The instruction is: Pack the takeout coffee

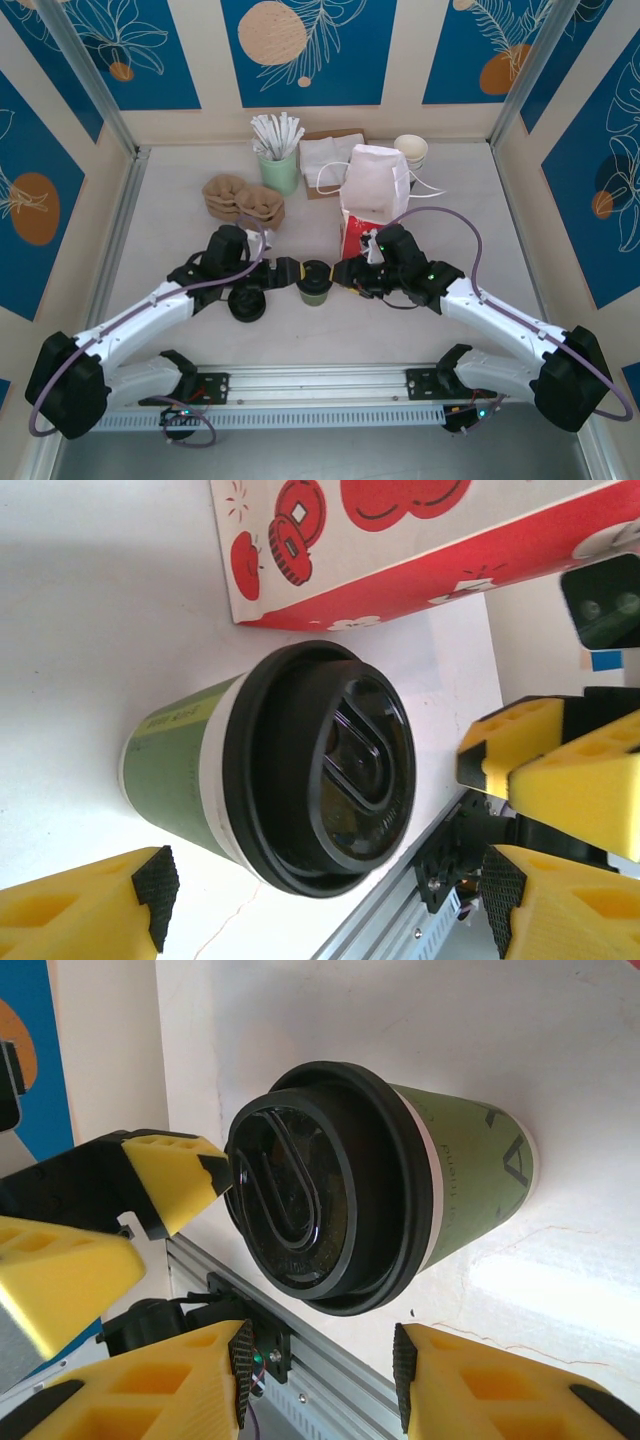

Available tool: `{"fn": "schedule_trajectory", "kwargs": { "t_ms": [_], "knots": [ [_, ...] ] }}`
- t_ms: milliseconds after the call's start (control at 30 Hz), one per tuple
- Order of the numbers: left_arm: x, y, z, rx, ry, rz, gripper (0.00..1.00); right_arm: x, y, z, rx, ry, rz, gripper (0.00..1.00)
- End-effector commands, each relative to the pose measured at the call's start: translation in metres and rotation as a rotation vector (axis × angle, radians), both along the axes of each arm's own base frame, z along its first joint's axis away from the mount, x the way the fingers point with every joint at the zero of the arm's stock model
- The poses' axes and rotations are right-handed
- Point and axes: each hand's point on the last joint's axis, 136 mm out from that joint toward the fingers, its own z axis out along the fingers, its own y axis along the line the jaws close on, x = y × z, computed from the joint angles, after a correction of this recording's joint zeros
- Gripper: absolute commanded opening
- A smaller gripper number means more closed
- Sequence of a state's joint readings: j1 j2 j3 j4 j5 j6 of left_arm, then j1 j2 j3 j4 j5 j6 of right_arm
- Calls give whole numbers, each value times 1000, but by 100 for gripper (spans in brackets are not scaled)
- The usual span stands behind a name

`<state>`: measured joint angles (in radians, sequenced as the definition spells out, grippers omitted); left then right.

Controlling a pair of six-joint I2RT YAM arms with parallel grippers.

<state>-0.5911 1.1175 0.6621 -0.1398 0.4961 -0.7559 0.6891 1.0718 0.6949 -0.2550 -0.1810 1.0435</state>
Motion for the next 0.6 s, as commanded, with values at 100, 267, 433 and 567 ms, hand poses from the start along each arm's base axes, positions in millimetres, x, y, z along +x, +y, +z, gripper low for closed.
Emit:
{"fn": "schedule_trajectory", "kwargs": {
  "t_ms": [100,267,433,567],
  "knots": [
    [14,-4,-2,18,-21,-1,80,8,0,6,-26,-34,-29,45],
    [15,-9,-8,14,-15,-16,80,11,0,4,-40,-34,-49,47],
    [14,-10,-16,14,-5,-22,80,13,5,1,-46,-26,-48,47],
    [12,-7,-24,33,8,-17,79,15,8,-1,-47,-22,-48,47]
  ]
}}
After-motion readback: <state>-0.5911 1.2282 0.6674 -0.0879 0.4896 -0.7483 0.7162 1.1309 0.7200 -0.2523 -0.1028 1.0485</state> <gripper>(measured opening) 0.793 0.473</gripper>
